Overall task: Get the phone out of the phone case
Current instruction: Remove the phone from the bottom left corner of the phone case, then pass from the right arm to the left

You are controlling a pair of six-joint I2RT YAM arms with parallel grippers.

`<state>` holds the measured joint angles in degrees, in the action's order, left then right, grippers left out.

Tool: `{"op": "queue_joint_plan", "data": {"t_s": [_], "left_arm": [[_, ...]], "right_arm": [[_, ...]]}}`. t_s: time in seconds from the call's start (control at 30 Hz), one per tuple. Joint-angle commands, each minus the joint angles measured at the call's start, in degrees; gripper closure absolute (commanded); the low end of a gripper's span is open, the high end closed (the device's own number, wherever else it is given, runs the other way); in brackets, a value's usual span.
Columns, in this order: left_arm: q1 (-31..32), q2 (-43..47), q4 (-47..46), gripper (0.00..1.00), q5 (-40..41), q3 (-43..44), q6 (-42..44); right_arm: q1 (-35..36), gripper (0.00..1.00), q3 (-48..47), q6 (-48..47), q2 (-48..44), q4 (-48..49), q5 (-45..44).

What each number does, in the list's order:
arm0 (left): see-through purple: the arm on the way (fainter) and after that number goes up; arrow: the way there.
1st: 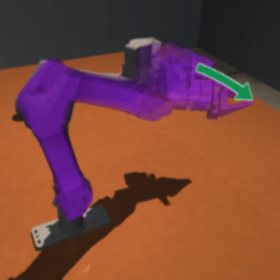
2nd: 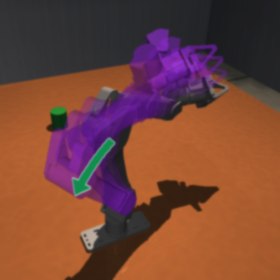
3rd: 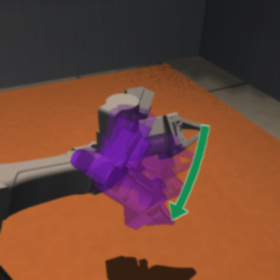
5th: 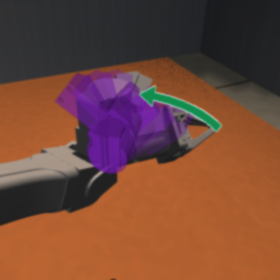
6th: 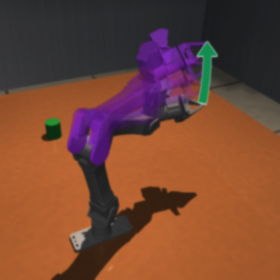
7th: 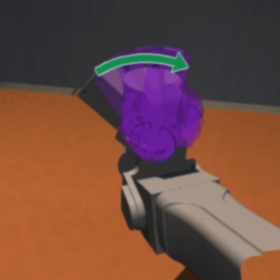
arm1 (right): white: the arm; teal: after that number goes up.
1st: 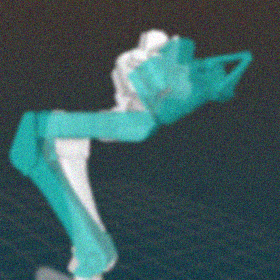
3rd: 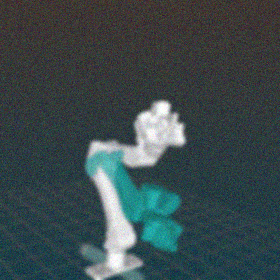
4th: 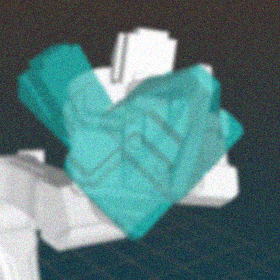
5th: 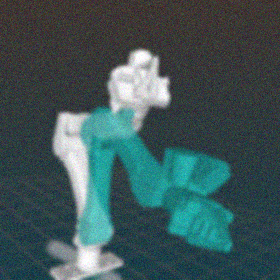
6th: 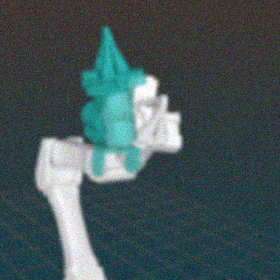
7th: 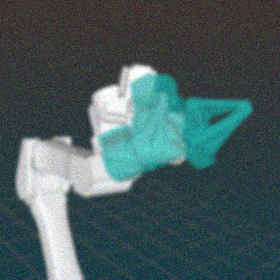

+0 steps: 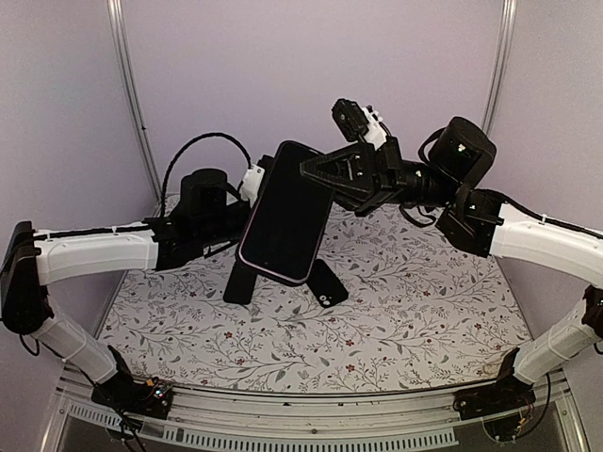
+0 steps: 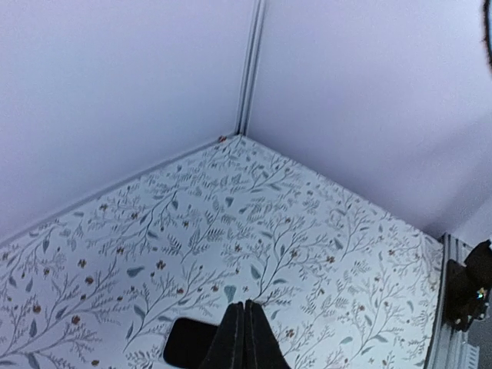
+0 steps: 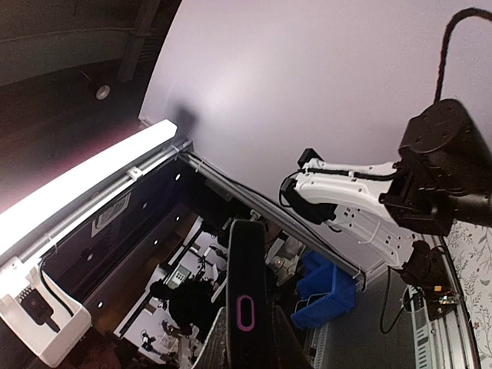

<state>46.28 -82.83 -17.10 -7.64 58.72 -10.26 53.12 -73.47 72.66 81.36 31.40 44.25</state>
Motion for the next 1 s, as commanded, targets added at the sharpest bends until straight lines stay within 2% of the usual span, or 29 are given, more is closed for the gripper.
{"op": "queue_joint_plan", "data": {"t_s": [0.0,0.1,0.23,0.3,0.33,0.47,0.6,0.8,0.97], "left_arm": [[-0.3,1.5,2.5,0.95,3.1,-0.2,-2.3],[-0.3,3.6,2.5,0.86,1.9,-2.1,-3.2],[-0.5,7.5,3.3,0.50,1.8,-5.4,-4.8],[-0.6,10.1,2.2,0.38,-0.6,-7.6,-5.2],[-0.7,11.4,1.5,0.35,-2.1,-8.7,-5.3],[-0.7,15.2,-3.0,0.31,-12.2,-12.2,-5.4],[-0.7,16.3,-9.3,0.29,-22.0,-13.0,-7.3],[-0.7,15.2,-18.1,0.19,-29.0,-11.3,-14.2],[-0.7,13.6,-22.4,0.16,-32.5,-10.6,-17.1]], "right_arm": [[-0.5,1.00,0.9,0.5,-1.4,2.7,2.8],[-0.6,1.00,0.3,-1.4,-1.7,-0.5,1.0],[-1.4,1.00,-0.3,-7.2,-2.6,-6.4,-4.3],[-2.1,1.00,0.6,-8.6,-3.8,-7.2,-8.2],[-2.4,1.00,0.7,-9.4,-4.6,-8.1,-10.2],[-2.9,1.00,0.3,-13.6,-6.6,-10.9,-18.8],[-2.8,1.00,-1.2,-14.7,-5.6,-10.0,-18.9],[-2.9,1.00,-2.1,-15.4,-3.8,-8.6,-17.5],[-2.9,1.00,-2.9,-17.3,-3.8,-8.6,-18.1]]}}
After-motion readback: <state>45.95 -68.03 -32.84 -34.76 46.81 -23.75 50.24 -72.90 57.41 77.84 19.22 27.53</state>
